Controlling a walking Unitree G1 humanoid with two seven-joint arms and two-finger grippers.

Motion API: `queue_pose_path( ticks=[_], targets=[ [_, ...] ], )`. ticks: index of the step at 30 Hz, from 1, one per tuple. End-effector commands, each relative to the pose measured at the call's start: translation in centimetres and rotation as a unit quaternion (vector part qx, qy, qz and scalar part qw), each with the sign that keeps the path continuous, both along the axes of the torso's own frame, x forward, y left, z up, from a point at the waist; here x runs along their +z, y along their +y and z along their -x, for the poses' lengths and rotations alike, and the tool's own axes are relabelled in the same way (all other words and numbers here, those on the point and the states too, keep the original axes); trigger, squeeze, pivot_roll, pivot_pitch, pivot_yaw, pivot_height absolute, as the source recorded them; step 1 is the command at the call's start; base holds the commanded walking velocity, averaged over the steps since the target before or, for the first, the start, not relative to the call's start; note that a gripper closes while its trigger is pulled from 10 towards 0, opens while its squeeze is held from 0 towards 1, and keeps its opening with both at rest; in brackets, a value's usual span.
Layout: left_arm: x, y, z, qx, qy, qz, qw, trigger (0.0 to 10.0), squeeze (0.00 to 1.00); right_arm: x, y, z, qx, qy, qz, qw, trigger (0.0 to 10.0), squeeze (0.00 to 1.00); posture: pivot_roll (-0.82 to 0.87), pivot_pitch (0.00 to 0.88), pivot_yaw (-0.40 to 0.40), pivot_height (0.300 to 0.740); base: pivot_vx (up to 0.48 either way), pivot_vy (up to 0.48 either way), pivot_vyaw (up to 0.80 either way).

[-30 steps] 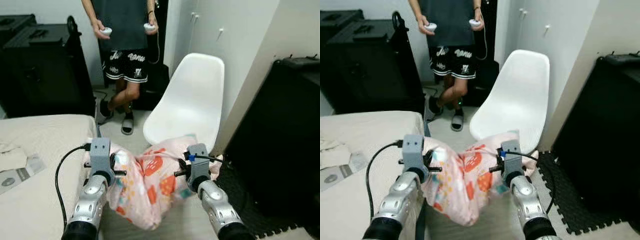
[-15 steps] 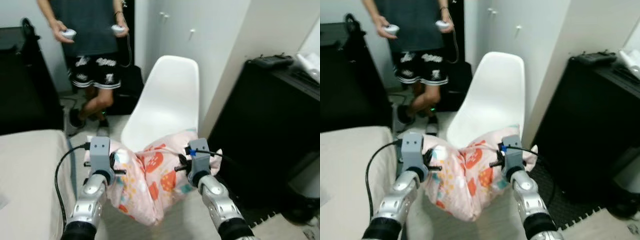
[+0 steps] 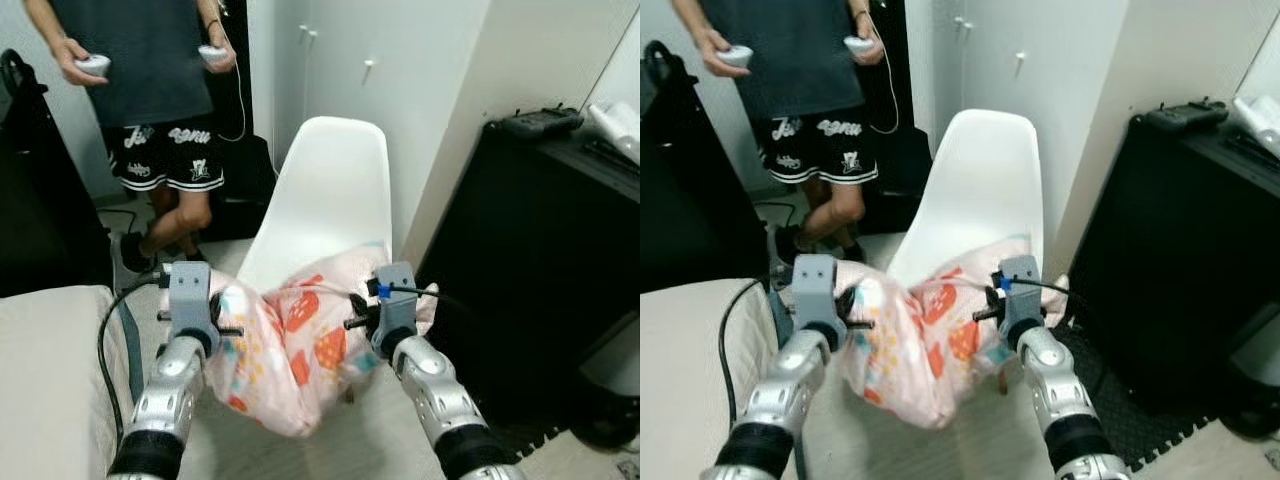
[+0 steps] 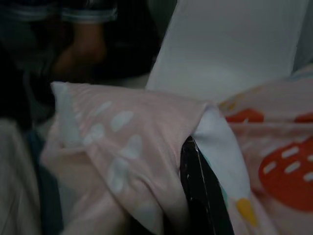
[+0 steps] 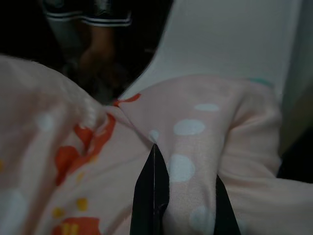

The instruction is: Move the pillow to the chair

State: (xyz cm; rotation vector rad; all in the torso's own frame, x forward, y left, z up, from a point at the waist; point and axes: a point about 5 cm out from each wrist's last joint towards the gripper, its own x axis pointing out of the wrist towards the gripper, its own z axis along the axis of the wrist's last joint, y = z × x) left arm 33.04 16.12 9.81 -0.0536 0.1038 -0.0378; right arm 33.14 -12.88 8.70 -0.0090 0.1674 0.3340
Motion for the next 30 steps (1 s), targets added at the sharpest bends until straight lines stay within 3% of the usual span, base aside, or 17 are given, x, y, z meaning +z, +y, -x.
queue_pose_path(
  ticks=[1, 9, 13, 20, 30],
  targets=[
    [1.6, -1.1, -0.6, -0.029, -0.028, 0.008, 0.999, 10.0, 0.0, 2.1, -0.2, -0.7, -0.001, -0.036, -0.015, 0.999, 10.0, 0.0, 0.07, 0.045, -0.027, 0.74, 0.334, 0.0, 0.0],
    [3.2, -0.5, -2.0, -0.029, -0.045, 0.006, 0.999, 10.0, 0.0, 3.9, -0.3, -1.3, -0.015, -0.038, -0.05, 0.998, 10.0, 0.0, 0.06, 0.039, -0.024, 0.74, 0.33, 0.0, 0.0],
    [3.4, -0.5, -2.1, -0.03, -0.045, 0.006, 0.999, 10.0, 0.0, 3.5, -0.5, -1.2, -0.023, -0.027, -0.048, 0.998, 10.0, 0.0, 0.06, 0.037, -0.022, 0.74, 0.33, 0.0, 0.0],
    [3.1, -0.7, -1.9, -0.035, -0.042, 0.005, 0.998, 10.0, 0.0, 3.0, -0.6, -0.8, -0.027, -0.015, -0.053, 0.998, 10.0, 0.0, 0.06, 0.036, -0.021, 0.74, 0.331, 0.0, -0.7],
    [2.9, -0.7, -1.9, -0.038, -0.04, 0.0, 0.998, 10.0, 0.0, 2.3, -0.7, -0.8, -0.026, -0.001, -0.041, 0.999, 10.0, 0.0, 0.06, 0.036, -0.021, 0.74, 0.332, 0.0, 0.0]
  ],
)
